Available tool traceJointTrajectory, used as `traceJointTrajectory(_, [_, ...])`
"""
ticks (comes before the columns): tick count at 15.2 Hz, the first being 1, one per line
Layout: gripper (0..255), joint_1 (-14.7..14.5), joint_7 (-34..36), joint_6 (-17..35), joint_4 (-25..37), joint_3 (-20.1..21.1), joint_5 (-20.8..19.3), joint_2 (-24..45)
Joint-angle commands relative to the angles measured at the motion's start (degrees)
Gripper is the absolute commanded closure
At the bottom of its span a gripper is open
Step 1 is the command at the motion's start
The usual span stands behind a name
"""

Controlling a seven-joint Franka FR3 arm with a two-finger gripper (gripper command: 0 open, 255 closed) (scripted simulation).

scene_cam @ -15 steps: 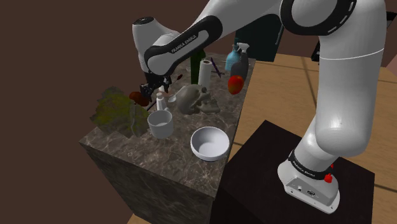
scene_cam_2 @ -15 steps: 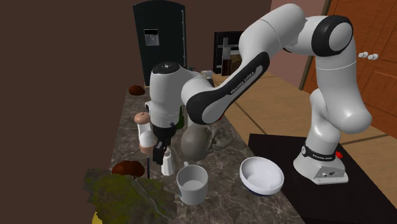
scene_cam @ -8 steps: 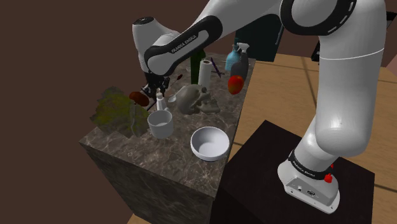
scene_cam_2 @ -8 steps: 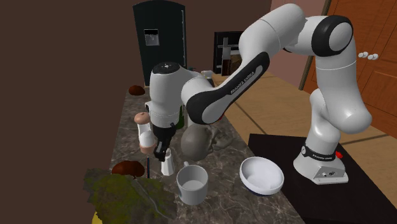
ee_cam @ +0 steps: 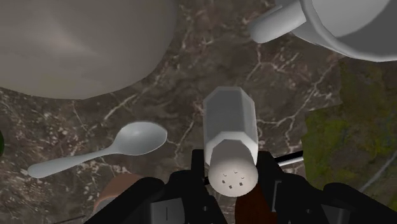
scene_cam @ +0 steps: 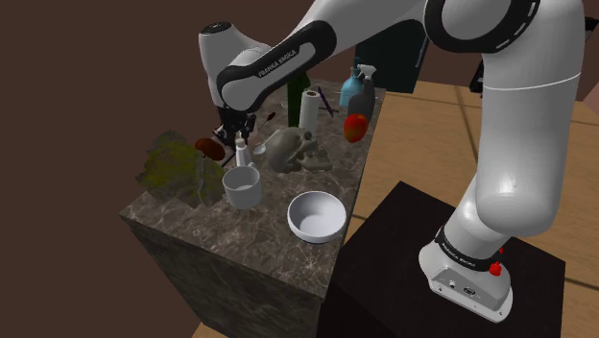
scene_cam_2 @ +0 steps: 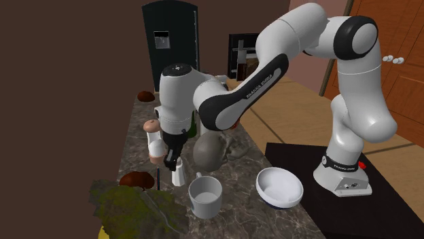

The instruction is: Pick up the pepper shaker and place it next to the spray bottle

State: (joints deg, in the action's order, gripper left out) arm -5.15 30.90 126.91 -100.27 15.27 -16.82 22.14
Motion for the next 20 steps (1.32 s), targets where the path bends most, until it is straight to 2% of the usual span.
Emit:
traceJointTrajectory(1, [255,0.06,-0.31,-1.08,0.5,0.15,0.34,-0.62])
traceJointTrajectory(20, [255,0.21,-3.36,-13.73,9.47,1.12,3.0,-4.71])
